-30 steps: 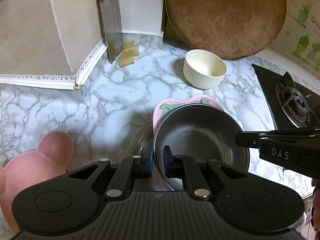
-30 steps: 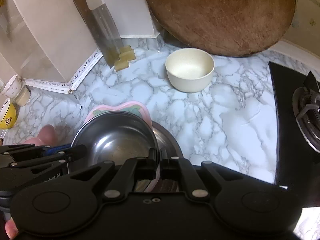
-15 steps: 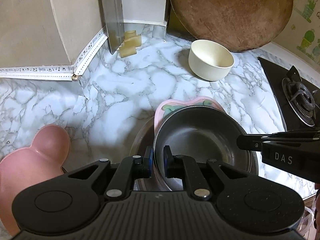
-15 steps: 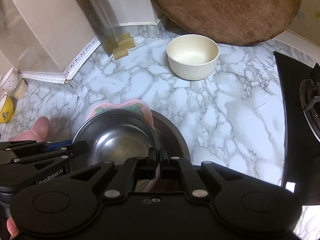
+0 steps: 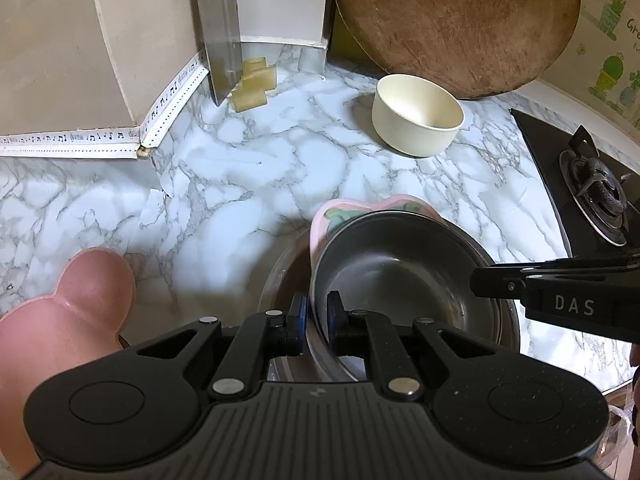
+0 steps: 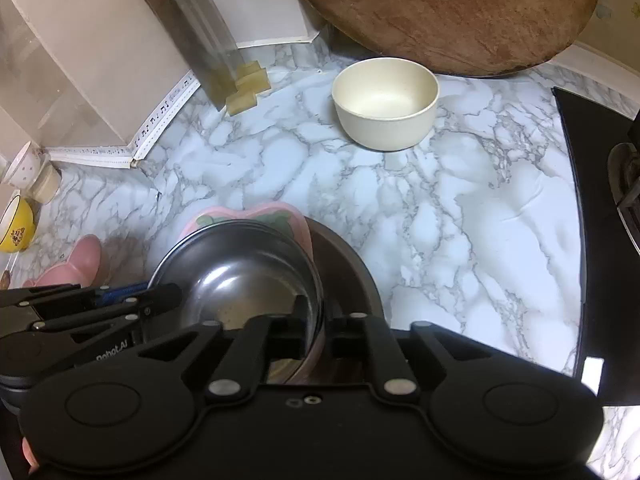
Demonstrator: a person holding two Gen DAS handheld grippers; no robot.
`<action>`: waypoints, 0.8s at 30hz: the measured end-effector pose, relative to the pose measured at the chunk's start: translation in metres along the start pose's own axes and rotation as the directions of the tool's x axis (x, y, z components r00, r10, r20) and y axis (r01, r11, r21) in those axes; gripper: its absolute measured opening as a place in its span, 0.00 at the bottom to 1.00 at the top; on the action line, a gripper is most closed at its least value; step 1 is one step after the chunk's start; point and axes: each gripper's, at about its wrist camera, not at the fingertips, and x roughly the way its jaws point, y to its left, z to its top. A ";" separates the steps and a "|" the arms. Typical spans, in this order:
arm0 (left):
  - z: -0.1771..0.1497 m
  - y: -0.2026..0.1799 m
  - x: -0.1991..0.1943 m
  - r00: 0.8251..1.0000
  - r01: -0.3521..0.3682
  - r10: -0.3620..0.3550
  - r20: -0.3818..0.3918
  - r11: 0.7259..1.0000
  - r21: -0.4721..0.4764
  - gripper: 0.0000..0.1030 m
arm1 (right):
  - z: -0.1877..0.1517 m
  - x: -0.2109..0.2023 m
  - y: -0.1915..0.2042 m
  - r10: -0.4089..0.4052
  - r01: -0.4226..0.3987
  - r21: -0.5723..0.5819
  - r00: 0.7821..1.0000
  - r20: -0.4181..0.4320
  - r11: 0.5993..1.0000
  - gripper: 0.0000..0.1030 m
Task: Organize plates and bowls
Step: 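Carry the pink steel pot with both grippers and lower it into the steel bowl, then open both grippers and lift them off the pink pot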
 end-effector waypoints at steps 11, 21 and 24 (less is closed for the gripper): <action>0.001 0.005 -0.024 0.997 0.009 -0.010 0.076 1.000 0.013 0.11 | -0.001 -0.022 0.002 0.005 -0.002 -0.056 0.998 0.057 0.998 0.28; 0.015 -0.001 -0.049 0.985 0.007 -0.015 0.170 0.999 0.044 0.58 | 0.007 -0.049 0.002 0.000 0.014 -0.113 0.992 0.126 0.993 0.33; 0.022 -0.003 -0.052 0.984 0.014 -0.023 0.176 0.999 0.050 0.58 | 0.010 -0.056 0.001 0.005 0.013 -0.120 0.989 0.149 0.993 0.35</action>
